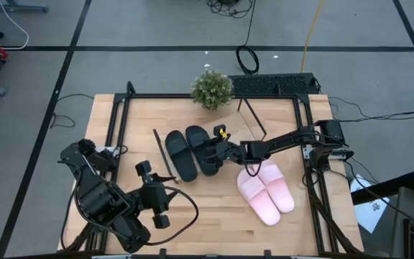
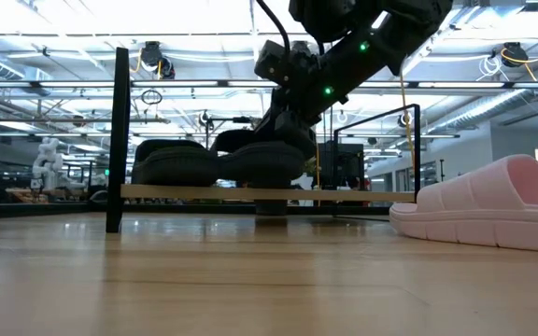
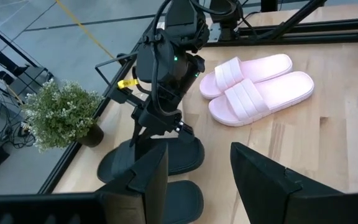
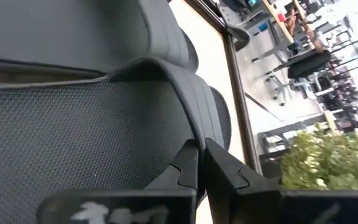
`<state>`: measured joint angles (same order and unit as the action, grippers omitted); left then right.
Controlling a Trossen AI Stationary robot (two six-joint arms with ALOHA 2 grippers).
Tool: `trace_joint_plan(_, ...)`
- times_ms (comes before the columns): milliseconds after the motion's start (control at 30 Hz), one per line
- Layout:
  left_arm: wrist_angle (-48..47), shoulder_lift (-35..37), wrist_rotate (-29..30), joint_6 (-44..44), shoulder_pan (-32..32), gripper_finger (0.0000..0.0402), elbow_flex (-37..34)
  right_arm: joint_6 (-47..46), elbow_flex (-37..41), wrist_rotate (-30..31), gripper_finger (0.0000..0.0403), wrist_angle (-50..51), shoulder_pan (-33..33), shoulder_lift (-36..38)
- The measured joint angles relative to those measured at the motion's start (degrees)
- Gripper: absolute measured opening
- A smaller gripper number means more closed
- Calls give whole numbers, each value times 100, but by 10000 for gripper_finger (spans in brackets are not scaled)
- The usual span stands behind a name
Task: Pick and place slides into the shelf
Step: Put the right pair black slides on the shelf
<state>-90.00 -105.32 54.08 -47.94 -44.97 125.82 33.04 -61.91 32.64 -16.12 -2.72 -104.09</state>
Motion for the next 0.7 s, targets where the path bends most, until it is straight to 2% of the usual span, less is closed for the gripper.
trace_joint_plan(700,7,0,2,26,0,175,0,-81,-140,30,1,-67,9,-79)
